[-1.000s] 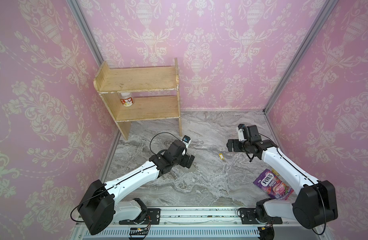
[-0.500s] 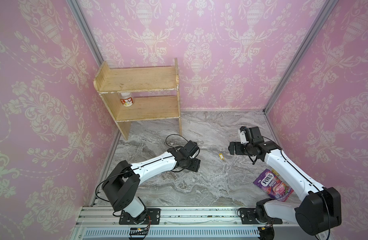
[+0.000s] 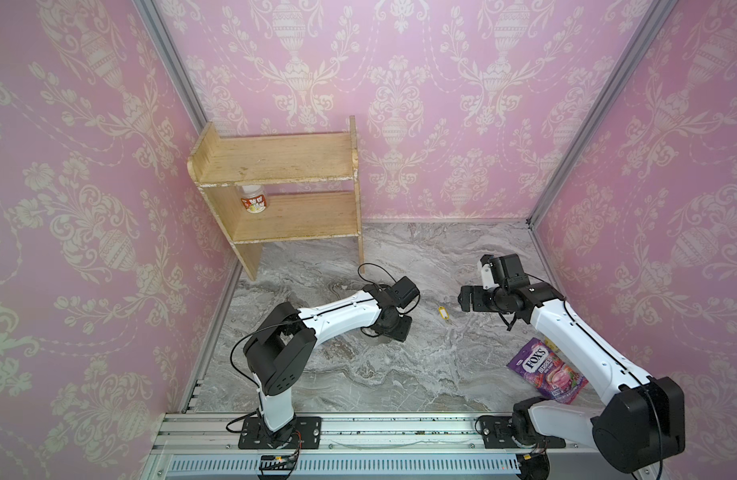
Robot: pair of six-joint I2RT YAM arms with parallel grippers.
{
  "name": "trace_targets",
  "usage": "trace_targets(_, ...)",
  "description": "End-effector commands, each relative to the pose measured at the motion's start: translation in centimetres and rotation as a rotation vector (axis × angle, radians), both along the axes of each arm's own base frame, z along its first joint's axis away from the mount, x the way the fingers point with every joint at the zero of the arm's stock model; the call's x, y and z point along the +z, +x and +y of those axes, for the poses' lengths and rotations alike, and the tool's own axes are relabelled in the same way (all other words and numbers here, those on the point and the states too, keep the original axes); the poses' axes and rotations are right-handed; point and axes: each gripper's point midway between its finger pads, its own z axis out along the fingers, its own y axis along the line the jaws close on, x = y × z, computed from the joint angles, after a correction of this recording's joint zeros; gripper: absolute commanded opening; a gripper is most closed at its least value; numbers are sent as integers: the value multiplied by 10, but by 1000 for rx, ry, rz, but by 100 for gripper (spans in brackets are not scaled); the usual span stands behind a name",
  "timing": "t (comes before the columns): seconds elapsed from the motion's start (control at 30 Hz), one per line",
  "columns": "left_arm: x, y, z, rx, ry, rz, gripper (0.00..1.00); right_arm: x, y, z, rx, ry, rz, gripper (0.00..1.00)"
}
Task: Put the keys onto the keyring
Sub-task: 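Move the left gripper toward the metal keyring plate while the right gripper lifts slightly, then lower the left gripper onto the end of the keyring plate and close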
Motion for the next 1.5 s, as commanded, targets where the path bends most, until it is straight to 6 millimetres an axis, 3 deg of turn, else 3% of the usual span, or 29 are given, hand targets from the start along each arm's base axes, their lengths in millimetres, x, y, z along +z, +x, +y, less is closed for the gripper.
trace_targets(0.0, -5, -1, 7, 35, 57, 27, 39, 2, -7, 2, 30, 3, -1, 100)
trace_targets(0.07, -7, 1, 9, 87, 66, 29, 34, 3, -6, 2, 30, 6, -8, 100)
trace_targets(0.23, -11, 7, 11, 160, 71, 14, 37, 3, -7, 2, 33, 5, -15, 100)
trace_targets(0.53, -19, 12, -5, 209, 58, 58, 37, 8, -6, 2, 38, 2, -24, 100)
trace_targets(0.97, -15, 5, 8, 256, 198, 32, 33, 11, -6, 4, 45, 13, -44, 100)
trace_targets(1.2, -18, -1, 3, 321, 227, 36, 31, 13, -6, 5, 49, 22, -55, 100)
trace_targets(1.47, -18, 9, 5, 376, 274, 0, 33, 16, -5, 7, 56, 32, -66, 100)
